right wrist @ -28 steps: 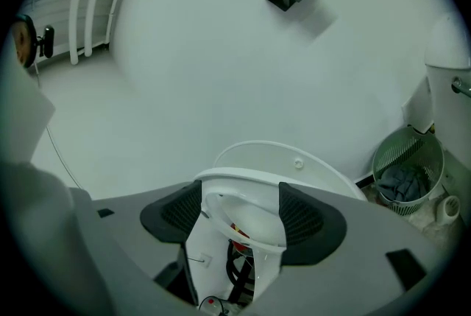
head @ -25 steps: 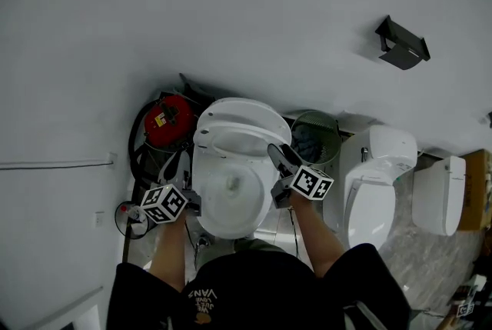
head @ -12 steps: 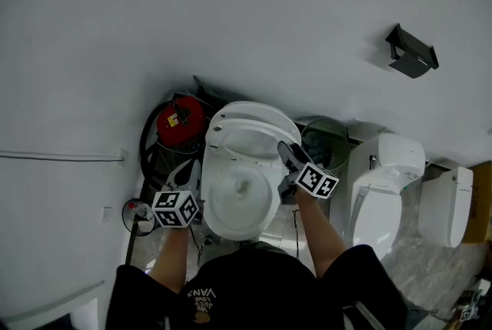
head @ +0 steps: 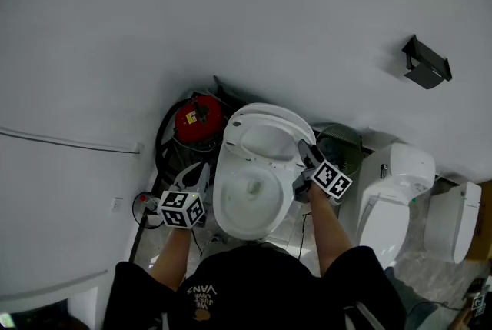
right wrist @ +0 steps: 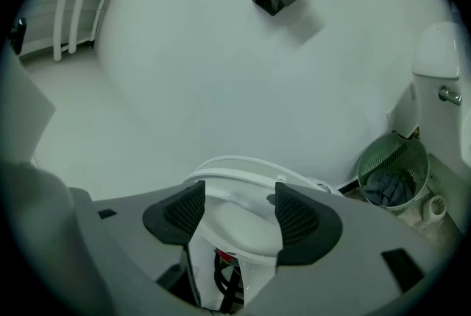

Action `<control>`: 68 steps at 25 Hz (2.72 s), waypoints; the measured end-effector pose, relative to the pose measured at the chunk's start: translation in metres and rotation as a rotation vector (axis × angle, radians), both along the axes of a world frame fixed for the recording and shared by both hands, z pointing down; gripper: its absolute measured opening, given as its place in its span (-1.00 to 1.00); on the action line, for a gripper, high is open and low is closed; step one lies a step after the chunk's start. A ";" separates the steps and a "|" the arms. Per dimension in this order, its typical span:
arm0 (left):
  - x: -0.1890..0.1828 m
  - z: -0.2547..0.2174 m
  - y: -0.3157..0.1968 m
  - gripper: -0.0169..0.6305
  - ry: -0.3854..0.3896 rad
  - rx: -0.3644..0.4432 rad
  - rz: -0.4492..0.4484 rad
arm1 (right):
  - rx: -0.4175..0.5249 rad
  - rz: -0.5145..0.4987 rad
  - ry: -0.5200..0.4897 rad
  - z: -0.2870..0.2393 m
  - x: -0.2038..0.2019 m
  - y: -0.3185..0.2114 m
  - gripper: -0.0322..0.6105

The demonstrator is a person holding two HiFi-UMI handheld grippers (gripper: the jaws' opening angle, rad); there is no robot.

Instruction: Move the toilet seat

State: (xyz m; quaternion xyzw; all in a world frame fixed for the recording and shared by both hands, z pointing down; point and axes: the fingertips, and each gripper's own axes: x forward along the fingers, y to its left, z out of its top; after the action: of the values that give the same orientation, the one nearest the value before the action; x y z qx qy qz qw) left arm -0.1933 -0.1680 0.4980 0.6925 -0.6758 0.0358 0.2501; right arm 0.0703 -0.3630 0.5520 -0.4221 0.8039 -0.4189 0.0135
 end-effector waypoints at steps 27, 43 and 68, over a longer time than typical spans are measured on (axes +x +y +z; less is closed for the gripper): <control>0.019 -0.045 0.053 -0.95 0.068 0.101 0.218 | 0.216 0.062 0.201 -0.110 0.046 0.162 -0.90; 0.031 -0.044 0.129 -0.95 0.043 0.050 0.440 | 0.188 0.099 0.243 -0.103 0.033 0.275 -0.90; 0.044 0.009 0.227 -0.95 -0.012 -0.084 0.612 | 0.103 0.076 0.267 -0.053 -0.006 0.400 -0.90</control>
State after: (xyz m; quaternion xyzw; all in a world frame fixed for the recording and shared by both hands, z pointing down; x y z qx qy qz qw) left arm -0.1491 0.0591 0.5067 0.8527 -0.4351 0.1414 0.2524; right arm 0.0638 0.0367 0.4992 -0.5028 0.8024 -0.3165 -0.0562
